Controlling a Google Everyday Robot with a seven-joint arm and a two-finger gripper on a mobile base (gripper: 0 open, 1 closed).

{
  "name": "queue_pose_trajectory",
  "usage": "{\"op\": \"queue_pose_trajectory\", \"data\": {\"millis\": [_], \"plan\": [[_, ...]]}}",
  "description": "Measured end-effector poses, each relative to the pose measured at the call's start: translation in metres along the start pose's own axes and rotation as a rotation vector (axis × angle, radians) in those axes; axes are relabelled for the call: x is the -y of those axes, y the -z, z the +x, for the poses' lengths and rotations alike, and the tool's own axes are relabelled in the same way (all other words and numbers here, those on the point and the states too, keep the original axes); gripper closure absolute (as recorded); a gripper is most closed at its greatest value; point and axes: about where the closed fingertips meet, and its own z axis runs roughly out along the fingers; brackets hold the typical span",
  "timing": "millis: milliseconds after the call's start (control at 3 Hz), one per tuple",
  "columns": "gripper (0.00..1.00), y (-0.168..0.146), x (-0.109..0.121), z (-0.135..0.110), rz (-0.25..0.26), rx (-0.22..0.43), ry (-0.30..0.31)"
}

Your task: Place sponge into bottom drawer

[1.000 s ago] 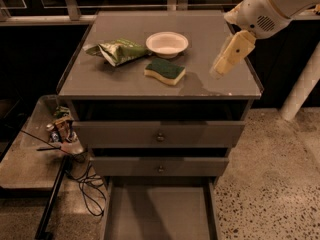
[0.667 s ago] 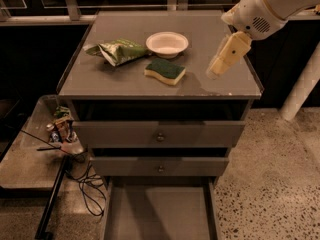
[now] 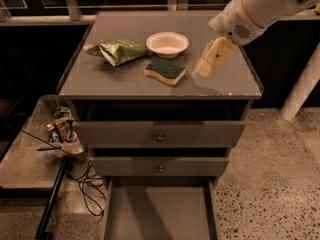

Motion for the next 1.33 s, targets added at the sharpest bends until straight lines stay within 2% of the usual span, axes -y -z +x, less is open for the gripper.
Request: {"op": "queue_pose_trajectory", "data": {"millis": [667, 1333], "plan": [[0.0, -0.036, 0.01, 0.0, -0.01, 0.041, -0.056], [0.0, -0.102, 0.008, 0.008, -0.04, 0.037, -0.096]]}}
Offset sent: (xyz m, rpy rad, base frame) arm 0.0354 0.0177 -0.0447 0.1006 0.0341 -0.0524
